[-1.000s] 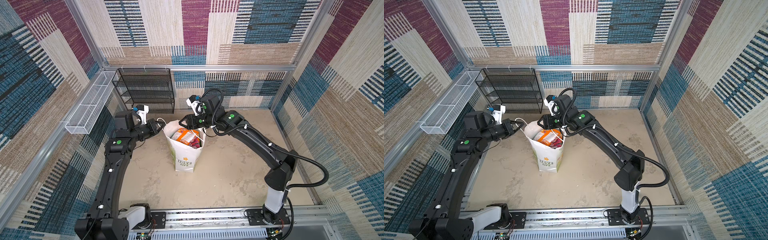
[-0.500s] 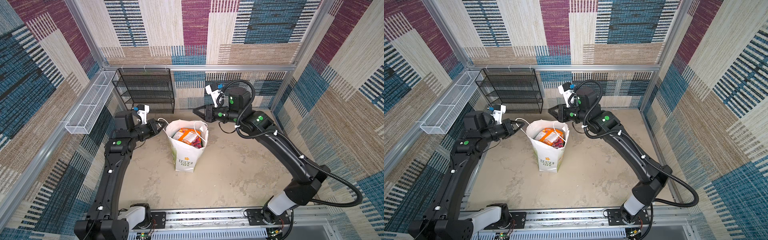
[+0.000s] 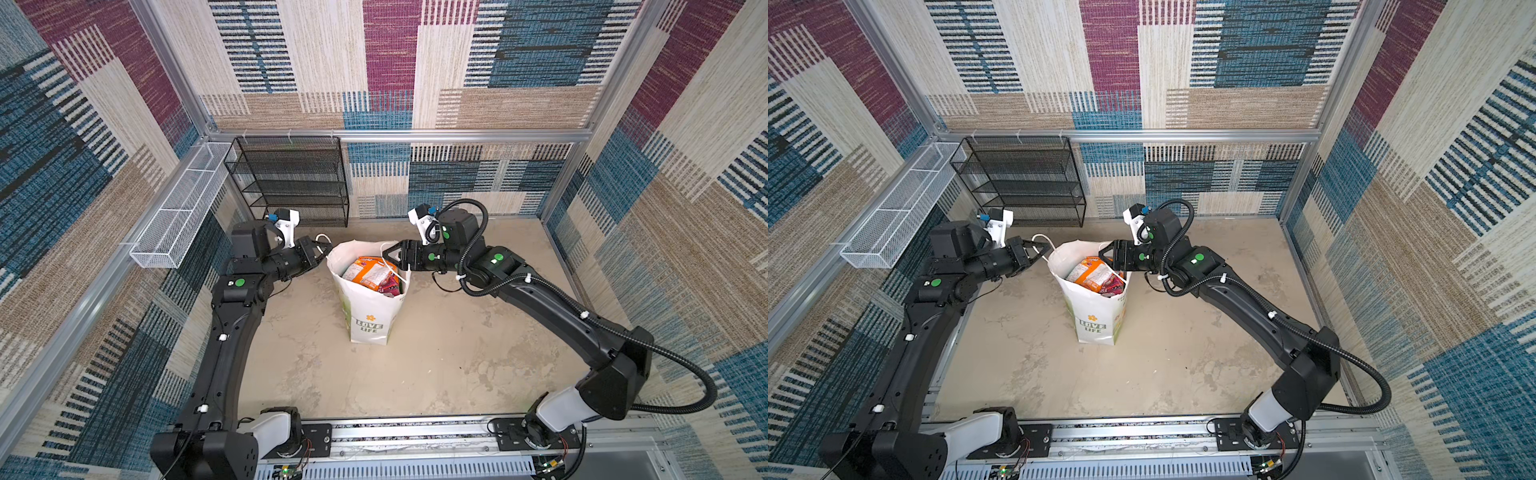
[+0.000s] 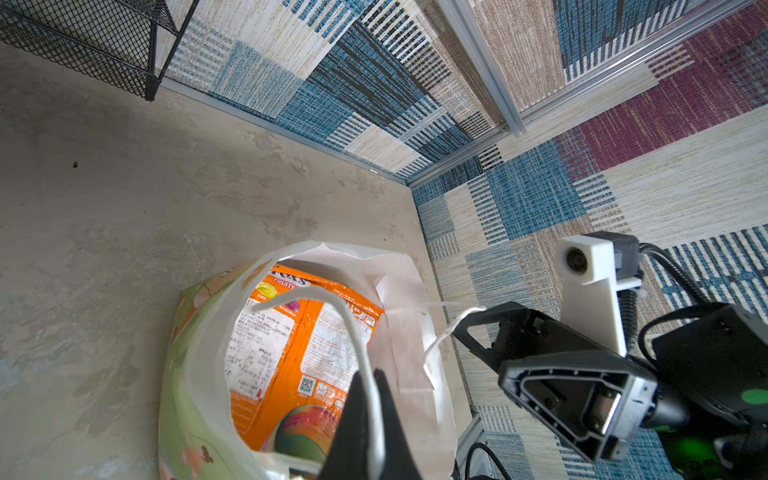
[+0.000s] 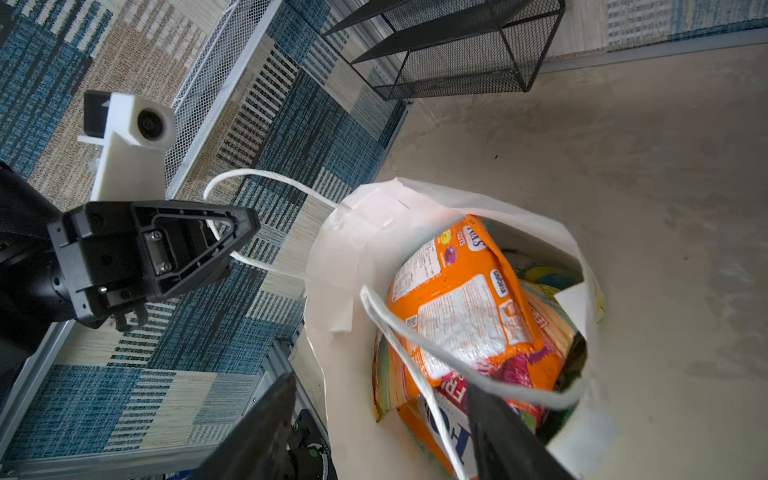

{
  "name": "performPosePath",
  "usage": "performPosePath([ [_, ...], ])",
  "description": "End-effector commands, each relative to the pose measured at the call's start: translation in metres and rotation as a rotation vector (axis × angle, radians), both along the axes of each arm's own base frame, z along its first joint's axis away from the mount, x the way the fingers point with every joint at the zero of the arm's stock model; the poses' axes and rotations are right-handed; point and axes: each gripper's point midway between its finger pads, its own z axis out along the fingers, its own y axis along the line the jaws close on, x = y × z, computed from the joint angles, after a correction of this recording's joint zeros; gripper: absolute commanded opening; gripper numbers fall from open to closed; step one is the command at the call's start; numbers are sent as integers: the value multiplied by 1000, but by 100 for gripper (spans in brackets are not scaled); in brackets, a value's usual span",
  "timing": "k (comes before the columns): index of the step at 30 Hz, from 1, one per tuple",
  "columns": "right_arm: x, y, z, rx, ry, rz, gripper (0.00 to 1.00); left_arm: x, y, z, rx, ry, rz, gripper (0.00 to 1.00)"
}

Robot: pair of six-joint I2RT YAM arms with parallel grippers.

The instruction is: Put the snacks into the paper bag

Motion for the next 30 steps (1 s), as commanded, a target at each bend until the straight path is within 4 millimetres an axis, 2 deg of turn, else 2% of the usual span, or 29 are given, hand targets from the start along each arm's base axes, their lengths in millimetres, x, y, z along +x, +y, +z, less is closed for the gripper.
performPosePath([
  [1,6,15,20,96,-19,23,67,6,0,6,-4,-38,-2,3],
  [5,16,24,13,99,3,24,69,6,2,7,-11,-42,4,3],
  [7,17,35,20,131,10,65,69,6,3,7,-10,-44,8,3],
  [14,23,59,16,158,44,119,68,7,6,6,-7,-44,15,3],
  [17,29,53,14,142,63,51,68,7,6,6,-6,-42,20,3],
  [21,26,40,18,93,24,-66,67,7,6,5,-11,-42,18,3],
  [27,18,30,-5,30,89,-158,71,8,7,5,-14,-38,20,3],
  [30,15,24,-7,10,89,-208,75,8,7,4,-14,-36,22,3],
])
